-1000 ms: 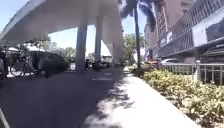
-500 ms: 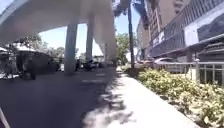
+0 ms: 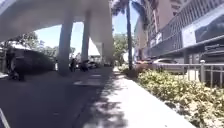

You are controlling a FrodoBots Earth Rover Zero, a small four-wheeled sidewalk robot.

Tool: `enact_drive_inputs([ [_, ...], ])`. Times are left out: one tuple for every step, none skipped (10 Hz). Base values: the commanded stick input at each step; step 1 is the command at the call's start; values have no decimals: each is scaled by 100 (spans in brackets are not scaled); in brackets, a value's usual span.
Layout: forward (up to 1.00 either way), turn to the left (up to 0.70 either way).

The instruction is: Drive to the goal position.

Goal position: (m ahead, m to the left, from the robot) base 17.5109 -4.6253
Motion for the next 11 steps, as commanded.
enact_drive_inputs([
  [70, 0],
  [70, 0],
  [70, 0],
  [70, 0],
  [70, 0],
  [70, 0],
  [70, 0],
  [70, 0],
  [70, 0],
  [70, 0],
  [70, 0],
])
